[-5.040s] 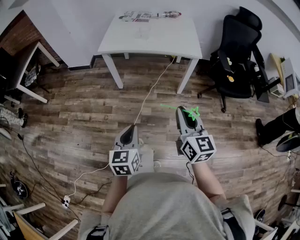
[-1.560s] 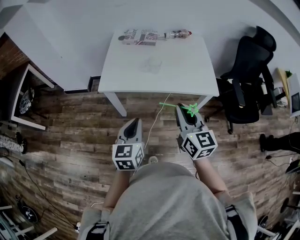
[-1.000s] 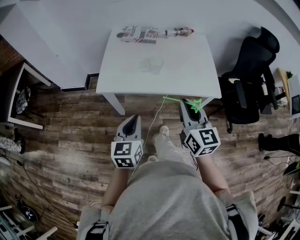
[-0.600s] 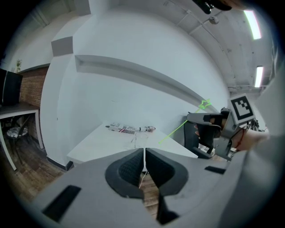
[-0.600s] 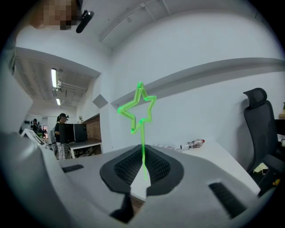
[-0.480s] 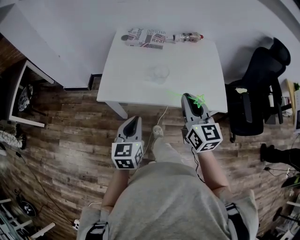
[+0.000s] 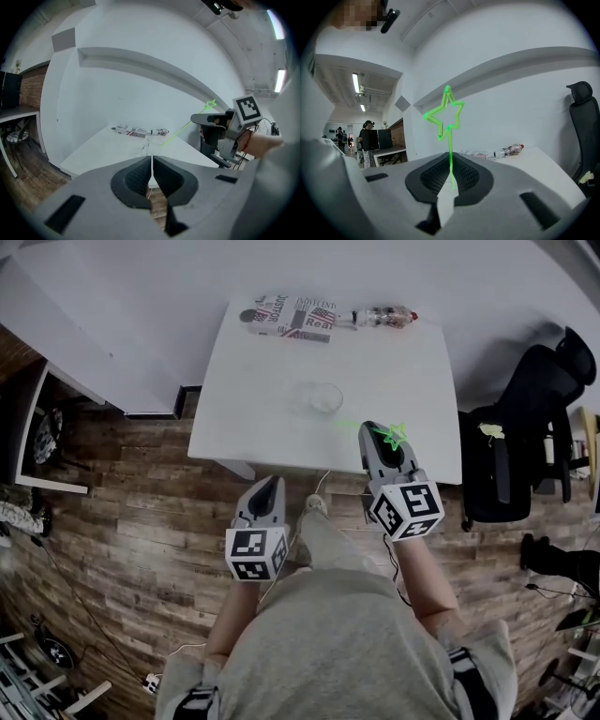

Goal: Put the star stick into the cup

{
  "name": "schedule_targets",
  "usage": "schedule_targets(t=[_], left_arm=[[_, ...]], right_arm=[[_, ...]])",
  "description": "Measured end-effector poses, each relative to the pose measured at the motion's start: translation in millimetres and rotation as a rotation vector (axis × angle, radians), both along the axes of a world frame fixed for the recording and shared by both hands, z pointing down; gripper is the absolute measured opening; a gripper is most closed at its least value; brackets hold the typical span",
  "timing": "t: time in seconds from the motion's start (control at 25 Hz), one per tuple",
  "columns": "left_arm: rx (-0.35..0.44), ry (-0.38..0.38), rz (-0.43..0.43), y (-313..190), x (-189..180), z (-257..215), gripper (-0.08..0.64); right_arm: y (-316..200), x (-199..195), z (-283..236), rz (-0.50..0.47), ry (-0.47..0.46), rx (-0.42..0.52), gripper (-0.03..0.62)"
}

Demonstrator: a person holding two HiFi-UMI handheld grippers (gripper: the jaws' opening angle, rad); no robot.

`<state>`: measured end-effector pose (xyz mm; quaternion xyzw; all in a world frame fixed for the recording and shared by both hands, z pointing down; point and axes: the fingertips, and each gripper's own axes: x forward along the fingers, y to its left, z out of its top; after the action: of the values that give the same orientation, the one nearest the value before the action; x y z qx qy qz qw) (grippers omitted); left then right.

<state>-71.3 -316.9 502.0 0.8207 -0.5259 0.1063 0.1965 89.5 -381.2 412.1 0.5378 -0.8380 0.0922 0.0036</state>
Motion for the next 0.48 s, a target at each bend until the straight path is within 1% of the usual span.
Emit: schedule_targets(t=[0.28, 0.48], left_arm=[[-0.029, 0.001, -0.003, -29.5, 5.2, 13.3, 0.014], [-0.043, 0.002, -0.003, -47.2, 7.5, 20.2, 0.014]], right_arm=[[-39.2, -10.3, 9.2, -0.038, -0.004, -0.013, 0.015], [-59.5, -15.1, 24.7, -0.050, -0.001, -0.041, 0.015]])
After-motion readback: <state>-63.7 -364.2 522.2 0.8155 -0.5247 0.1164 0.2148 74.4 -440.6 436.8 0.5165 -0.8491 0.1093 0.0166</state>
